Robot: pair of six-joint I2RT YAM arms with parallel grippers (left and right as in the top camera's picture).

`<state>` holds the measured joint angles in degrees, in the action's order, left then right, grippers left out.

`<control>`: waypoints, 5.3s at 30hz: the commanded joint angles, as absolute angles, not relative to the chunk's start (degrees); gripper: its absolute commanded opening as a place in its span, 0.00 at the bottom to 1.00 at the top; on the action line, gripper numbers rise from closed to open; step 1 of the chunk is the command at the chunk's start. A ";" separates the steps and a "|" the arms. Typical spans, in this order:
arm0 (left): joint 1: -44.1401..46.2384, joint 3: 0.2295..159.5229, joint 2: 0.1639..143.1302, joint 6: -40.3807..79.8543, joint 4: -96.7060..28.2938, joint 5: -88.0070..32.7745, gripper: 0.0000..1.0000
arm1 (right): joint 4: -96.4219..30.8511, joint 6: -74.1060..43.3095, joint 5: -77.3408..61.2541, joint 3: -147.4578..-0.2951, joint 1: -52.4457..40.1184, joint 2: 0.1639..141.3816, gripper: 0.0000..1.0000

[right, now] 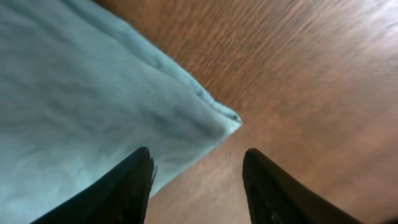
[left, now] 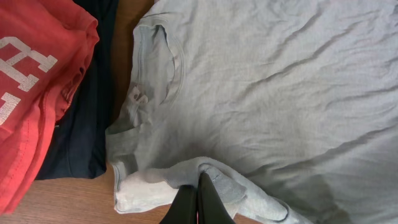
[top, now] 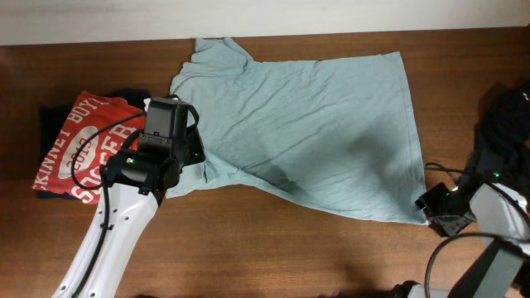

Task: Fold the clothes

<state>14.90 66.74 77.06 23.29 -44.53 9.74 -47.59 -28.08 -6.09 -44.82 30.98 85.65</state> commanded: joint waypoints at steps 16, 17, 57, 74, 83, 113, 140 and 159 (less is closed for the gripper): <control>14.46 67.66 77.14 22.17 -44.64 10.76 0.01 | -34.96 -29.41 -5.30 -36.49 31.16 88.47 0.21; 14.46 67.66 77.14 22.17 -44.64 10.76 0.01 | -35.09 -29.41 -5.32 -36.49 31.16 88.44 0.18; 14.44 67.66 77.14 22.13 -41.78 18.52 0.00 | -44.91 -26.83 -11.11 -52.58 31.16 78.41 0.04; 13.06 67.66 79.05 22.13 -38.68 23.38 0.00 | -33.06 -27.49 -17.39 -52.56 28.45 80.27 0.04; 13.06 67.66 83.68 22.13 -37.52 23.38 0.01 | -27.62 -28.60 -14.55 -52.56 23.57 84.31 0.04; 13.06 67.66 88.33 20.86 -32.14 23.38 0.00 | -12.29 -32.01 -14.76 -52.56 22.96 93.67 0.05; 13.06 68.20 79.11 12.53 -38.54 12.60 0.55 | -26.30 -24.86 -21.63 -52.84 21.39 82.59 0.54; 13.06 62.28 97.08 12.27 -38.81 1.34 0.01 | -36.23 -19.90 -21.47 -52.84 21.28 82.81 0.51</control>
<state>13.32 62.78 93.71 12.82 -39.53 3.42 -36.03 -20.80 -20.93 -52.16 21.65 83.09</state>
